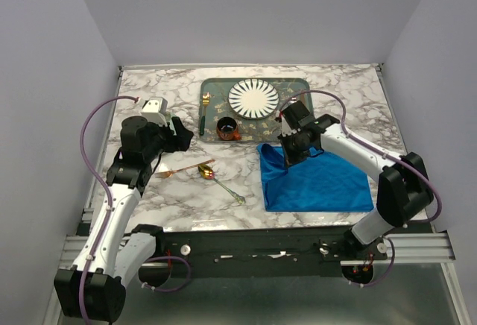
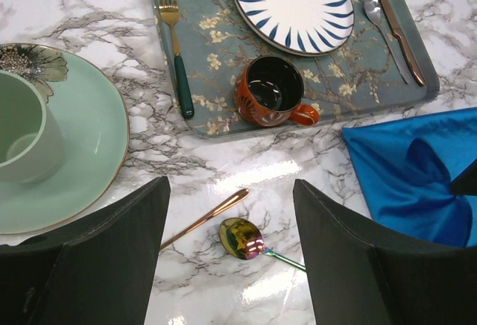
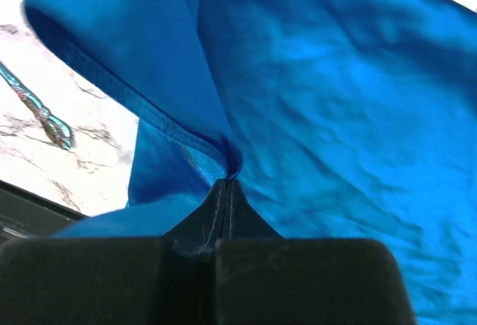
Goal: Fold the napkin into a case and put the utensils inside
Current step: Pick up the rectangle-folded napkin from the center of the board, then fold the rectangle-folded napkin at the center of the board.
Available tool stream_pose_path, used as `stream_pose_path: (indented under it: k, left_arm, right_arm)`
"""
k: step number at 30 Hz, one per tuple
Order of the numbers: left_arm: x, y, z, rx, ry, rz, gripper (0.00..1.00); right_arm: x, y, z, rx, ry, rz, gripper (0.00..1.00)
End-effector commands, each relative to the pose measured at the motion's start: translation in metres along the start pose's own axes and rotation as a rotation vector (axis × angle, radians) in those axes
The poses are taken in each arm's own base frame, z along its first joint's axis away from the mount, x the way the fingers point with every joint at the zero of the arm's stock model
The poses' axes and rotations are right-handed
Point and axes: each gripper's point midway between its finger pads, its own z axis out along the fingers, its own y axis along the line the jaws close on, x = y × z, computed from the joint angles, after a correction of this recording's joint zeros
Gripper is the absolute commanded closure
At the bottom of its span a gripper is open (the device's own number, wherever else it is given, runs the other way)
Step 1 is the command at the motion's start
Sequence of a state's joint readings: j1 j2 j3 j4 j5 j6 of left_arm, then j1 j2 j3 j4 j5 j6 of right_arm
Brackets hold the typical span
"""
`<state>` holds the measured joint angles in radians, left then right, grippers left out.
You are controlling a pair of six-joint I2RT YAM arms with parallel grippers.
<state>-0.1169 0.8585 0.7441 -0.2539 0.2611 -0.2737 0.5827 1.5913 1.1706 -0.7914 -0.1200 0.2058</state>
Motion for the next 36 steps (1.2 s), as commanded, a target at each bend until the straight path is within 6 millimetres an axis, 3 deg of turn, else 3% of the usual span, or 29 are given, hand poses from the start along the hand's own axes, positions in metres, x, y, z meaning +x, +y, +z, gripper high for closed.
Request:
stream_pose_path:
  k: [1, 6, 16, 27, 32, 36]
  left_arm:
    - [-0.005, -0.005, 0.005, 0.044, -0.014, 0.018, 0.22]
    - [-0.009, -0.008, 0.005, 0.066, -0.023, 0.039, 0.22]
    - [-0.015, -0.013, 0.008, 0.093, -0.027, 0.063, 0.21]
    - [-0.012, -0.012, 0.012, 0.102, -0.020, 0.081, 0.21]
    - [-0.008, -0.013, 0.014, 0.115, -0.007, 0.094, 0.22]
    - [-0.011, -0.011, 0.014, 0.104, -0.014, 0.116, 0.21]
  right_arm:
    - [0.010, -0.028, -0.014, 0.022, -0.005, 0.030, 1.00]
    - [0.019, -0.060, -0.021, 0.077, -0.004, 0.083, 0.99]
    - [0.047, -0.144, -0.037, 0.299, 0.056, 0.239, 1.00]
    - [0.063, -0.176, -0.062, 0.388, 0.101, 0.208, 0.99]
    - [0.072, -0.184, -0.042, 0.372, 0.213, 0.153, 0.99]
    - [0.071, -0.181, -0.009, 0.276, 0.315, 0.151, 0.99]
